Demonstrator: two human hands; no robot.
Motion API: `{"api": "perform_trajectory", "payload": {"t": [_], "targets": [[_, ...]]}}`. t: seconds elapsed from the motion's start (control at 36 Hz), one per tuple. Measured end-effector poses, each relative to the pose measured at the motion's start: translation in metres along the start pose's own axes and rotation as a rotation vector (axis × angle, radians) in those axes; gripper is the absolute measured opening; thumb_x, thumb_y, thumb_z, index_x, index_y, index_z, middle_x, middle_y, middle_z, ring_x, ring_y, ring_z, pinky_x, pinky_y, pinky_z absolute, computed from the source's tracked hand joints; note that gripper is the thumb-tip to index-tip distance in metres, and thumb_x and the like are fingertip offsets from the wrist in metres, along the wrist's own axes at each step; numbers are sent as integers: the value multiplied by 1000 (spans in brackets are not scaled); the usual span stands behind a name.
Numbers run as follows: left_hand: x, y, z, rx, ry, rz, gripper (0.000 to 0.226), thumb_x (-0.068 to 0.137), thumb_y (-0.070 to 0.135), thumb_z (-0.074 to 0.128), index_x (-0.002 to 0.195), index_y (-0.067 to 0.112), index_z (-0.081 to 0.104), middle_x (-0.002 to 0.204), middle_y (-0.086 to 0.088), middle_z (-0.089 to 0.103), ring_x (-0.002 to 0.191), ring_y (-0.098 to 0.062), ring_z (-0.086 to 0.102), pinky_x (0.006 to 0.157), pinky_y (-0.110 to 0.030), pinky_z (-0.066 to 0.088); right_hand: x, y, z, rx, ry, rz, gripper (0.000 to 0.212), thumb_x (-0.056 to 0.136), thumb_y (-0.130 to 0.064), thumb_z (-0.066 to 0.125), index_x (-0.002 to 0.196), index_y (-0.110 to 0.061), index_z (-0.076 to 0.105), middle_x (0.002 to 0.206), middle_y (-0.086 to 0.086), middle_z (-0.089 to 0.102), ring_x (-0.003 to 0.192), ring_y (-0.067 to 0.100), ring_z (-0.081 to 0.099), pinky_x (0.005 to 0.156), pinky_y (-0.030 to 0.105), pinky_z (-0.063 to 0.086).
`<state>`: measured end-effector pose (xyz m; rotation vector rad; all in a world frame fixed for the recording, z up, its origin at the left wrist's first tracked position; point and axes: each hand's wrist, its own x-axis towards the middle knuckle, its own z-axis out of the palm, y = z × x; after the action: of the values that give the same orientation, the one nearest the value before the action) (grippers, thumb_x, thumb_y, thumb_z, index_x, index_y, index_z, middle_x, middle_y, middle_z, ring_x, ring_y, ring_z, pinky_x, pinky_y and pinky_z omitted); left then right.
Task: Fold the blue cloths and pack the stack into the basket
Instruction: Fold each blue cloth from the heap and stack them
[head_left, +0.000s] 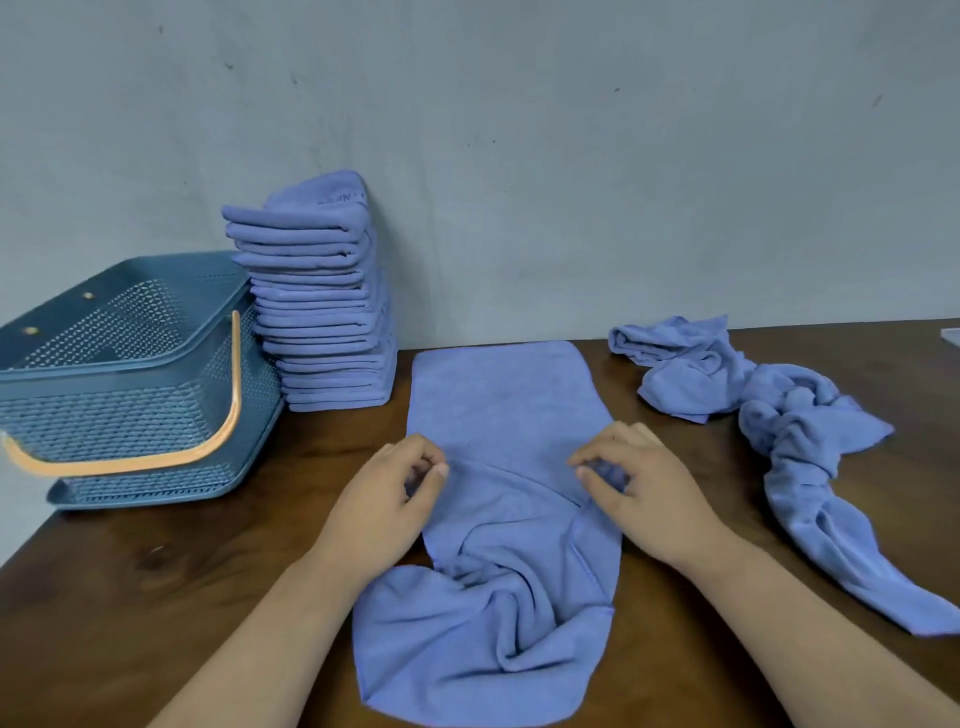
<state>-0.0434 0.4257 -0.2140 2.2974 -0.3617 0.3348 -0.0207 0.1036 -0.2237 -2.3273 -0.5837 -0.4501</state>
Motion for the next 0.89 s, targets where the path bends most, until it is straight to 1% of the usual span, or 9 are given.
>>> {"api": "perform_trajectory", "payload": {"t": [0.08, 0.17, 0.25, 0.31, 0.42, 0.47, 0.58, 0.75, 0.89], "targets": [[-21, 2, -6, -67, 3, -77, 14, 105, 34, 62, 92, 30, 59, 76, 6, 61, 67, -14, 55, 66, -38, 51, -32, -26, -9, -29, 33, 68, 21, 96, -37, 74, 80, -37, 62, 80, -10, 54, 85, 13, 55, 72, 29, 47], [-43, 6, -12, -75, -52, -150, 28, 104, 43, 63, 82, 25, 58, 67, 5, 58, 60, -10, 51, 62, -34, 46, -62, -46, -11, -78, -2, 176, 46, 91, -62, 68, 66, -29, 49, 68, -4, 49, 76, 12, 55, 63, 33, 47], [-62, 11, -13, 17, -110, -194, 40, 96, 59, 67, 77, 24, 63, 69, 6, 64, 67, -9, 58, 63, -28, 46, -83, -57, -11, -121, -119, 248, 52, 83, -79, 63, 69, -29, 55, 65, -5, 52, 78, 7, 57, 75, 26, 44], [-69, 13, -11, 72, -97, -225, 40, 89, 63, 72, 76, 26, 65, 74, 8, 63, 78, -9, 58, 69, -24, 43, -89, -62, -11, -135, -168, 257, 44, 81, -76, 66, 73, -34, 58, 67, -6, 55, 81, 5, 56, 83, 21, 39], [-71, 16, -7, 124, -83, -265, 23, 88, 55, 76, 81, 35, 67, 79, 15, 63, 84, -4, 57, 90, -33, 46, -90, -64, -15, -60, -169, 301, 28, 88, -55, 75, 75, -33, 62, 71, -7, 60, 83, 7, 58, 87, 24, 38], [-69, 16, -8, 122, -114, -292, 19, 89, 50, 76, 81, 35, 68, 78, 17, 65, 85, -4, 58, 94, -36, 46, -90, -65, -16, -14, -158, 320, 26, 90, -48, 76, 75, -31, 63, 70, -7, 61, 75, 9, 58, 80, 24, 39], [-71, 20, -11, 50, -112, -319, 16, 87, 36, 70, 76, 25, 65, 79, 12, 69, 79, -6, 62, 90, -42, 52, -94, -66, -20, 51, -96, 337, 25, 90, -36, 76, 73, -28, 59, 64, -10, 58, 62, 10, 53, 68, 22, 34], [-68, 30, -3, 111, -69, -346, 36, 89, 68, 65, 85, 33, 66, 69, 13, 57, 79, -5, 59, 89, -31, 39, -98, -69, -24, 71, -84, 339, 23, 91, -37, 77, 75, -27, 62, 69, -7, 61, 69, 13, 56, 71, 21, 37], [-68, 30, -4, 92, -67, -384, 32, 95, 47, 70, 70, 28, 61, 80, 6, 59, 79, -6, 59, 87, -33, 37, -98, -69, -24, 31, -97, 356, 22, 88, -35, 76, 74, -28, 61, 71, -10, 61, 74, 11, 57, 74, 23, 36]]}}
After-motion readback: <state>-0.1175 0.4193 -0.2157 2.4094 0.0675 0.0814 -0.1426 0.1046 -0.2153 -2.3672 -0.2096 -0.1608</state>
